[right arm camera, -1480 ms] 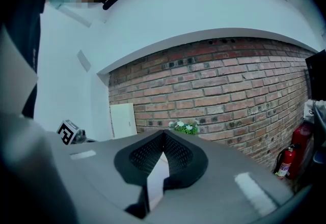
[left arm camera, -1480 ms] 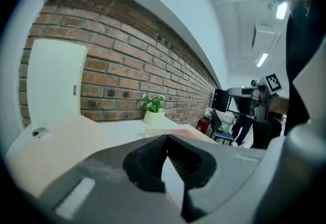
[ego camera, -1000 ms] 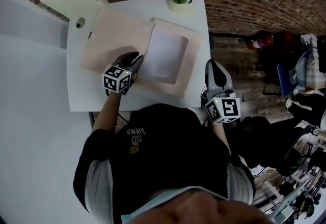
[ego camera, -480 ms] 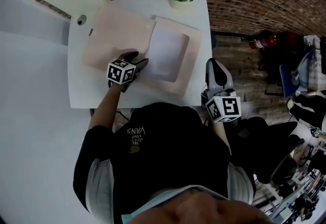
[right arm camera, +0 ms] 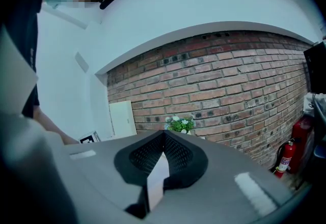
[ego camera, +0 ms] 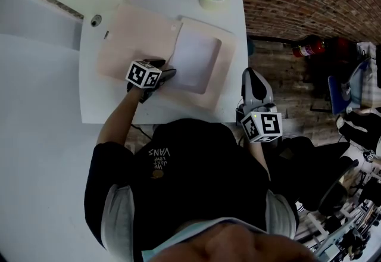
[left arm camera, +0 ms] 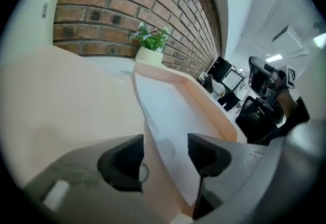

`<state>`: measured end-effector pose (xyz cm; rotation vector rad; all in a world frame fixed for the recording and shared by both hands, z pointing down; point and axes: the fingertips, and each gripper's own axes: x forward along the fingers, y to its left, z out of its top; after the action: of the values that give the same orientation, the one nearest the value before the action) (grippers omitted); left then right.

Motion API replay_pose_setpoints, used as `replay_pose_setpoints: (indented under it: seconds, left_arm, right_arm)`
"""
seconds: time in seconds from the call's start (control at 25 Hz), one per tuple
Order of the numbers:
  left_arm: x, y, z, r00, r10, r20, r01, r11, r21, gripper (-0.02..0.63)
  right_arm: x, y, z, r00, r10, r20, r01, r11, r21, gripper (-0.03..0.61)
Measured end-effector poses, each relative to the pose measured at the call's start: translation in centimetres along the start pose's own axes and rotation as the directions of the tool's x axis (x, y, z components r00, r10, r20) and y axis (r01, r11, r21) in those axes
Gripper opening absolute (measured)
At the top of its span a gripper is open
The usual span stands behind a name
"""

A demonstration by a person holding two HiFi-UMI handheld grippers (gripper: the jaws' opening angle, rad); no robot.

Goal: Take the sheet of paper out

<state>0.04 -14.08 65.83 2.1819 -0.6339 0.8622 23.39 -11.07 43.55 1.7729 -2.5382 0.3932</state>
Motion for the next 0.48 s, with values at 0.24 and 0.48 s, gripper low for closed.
replay_pose_setpoints:
  seconds: [0.24,0.48]
  left_arm:
    - [0.13,-0.20,0.11,0.999,-0.029,-0.042,0.027,0.998,-0.063,0.264]
    - [0.31,-0.69,-0.39,0.993,-0.089,-0.082,0.076,0.986,-0.151,0.264]
  right_arm:
    - [-0.01,-0.14,0.09,1.000,0.005,0.001,-0.005,1.000,0.000,0.000]
    - [-0.10,-0.57,0.07,1.000,0.004,0.004,-0.004,1.000,0.003,0.000]
